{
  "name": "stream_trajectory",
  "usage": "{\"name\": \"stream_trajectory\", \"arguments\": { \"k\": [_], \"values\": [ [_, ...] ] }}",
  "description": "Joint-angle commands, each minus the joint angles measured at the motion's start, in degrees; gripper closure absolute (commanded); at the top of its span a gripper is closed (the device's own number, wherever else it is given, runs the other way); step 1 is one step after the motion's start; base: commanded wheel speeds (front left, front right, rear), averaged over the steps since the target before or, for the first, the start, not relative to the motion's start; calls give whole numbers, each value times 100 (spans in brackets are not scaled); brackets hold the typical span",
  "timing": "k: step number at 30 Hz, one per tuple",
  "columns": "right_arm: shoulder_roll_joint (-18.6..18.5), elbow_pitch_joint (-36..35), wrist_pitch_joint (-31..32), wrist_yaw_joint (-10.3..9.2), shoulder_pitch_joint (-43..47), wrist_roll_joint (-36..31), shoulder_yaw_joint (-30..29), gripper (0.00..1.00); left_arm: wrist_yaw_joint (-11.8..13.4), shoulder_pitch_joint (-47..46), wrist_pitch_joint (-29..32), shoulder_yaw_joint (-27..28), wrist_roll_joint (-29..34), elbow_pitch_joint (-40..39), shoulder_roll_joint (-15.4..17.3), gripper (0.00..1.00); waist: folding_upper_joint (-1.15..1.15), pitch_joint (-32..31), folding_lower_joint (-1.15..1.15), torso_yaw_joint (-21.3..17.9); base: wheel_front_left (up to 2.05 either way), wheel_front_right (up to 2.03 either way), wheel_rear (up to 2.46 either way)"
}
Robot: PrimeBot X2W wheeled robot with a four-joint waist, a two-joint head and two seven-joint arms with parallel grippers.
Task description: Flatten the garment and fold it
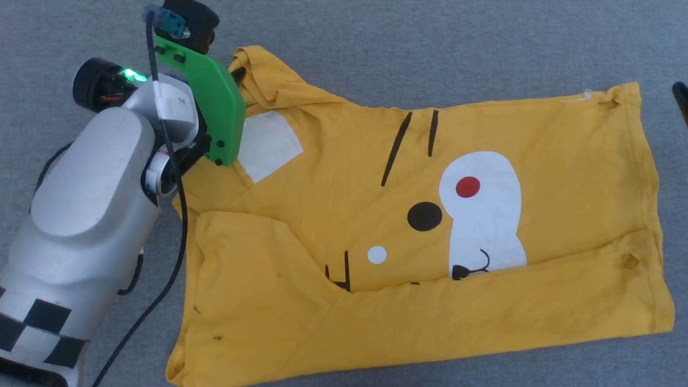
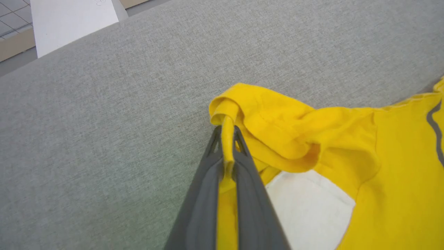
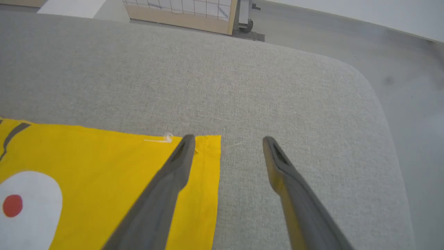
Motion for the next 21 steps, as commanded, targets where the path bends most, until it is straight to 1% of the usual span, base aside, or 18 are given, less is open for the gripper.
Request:
{"name": "stream_trajectory", "arguments": {
  "k": [1, 4, 8, 15, 16, 17, 18, 21],
  "values": [
    [10, 242, 189, -9, -211, 108, 86, 0, -15, 60, -51, -24, -20, 24, -55, 100, 0, -11, 0, 91, 0, 0, 0],
    [-7, 741, 543, -9, -558, 163, 205, 0, -13, 31, -55, -66, -16, 20, -121, 100, 0, 65, 0, 190, 0, 0, 0],
    [20, 1220, 756, -9, -879, 114, 265, 0, -2, -29, -51, -119, 0, 18, -203, 100, 0, 199, 0, 306, 0, 0, 0],
    [43, 1688, 1003, -9, -1029, 116, 432, 0, -1, -93, -63, -181, 7, 67, -283, 100, 0, 321, 0, 431, 0, 0, 0],
    [58, 1747, 1050, -9, -1031, 136, 434, 5, -2, -98, -68, -186, 6, 76, -287, 100, 0, 325, 0, 442, 0, 0, 0],
    [61, 1790, 1097, -9, -1027, 139, 449, 61, -5, -102, -71, -189, 3, 83, -288, 100, 0, 328, 0, 451, 0, 0, 0],
    [52, 1819, 1132, -9, -1024, 133, 474, 100, -8, -108, -74, -192, 1, 92, -286, 100, 0, 331, 0, 460, 0, 0, 0],
    [43, 1865, 1159, -9, -1033, 112, 480, 100, -6, -125, -113, -190, 12, 112, -266, 100, 0, 325, 0, 470, 0, 0, 0]
  ]
}}
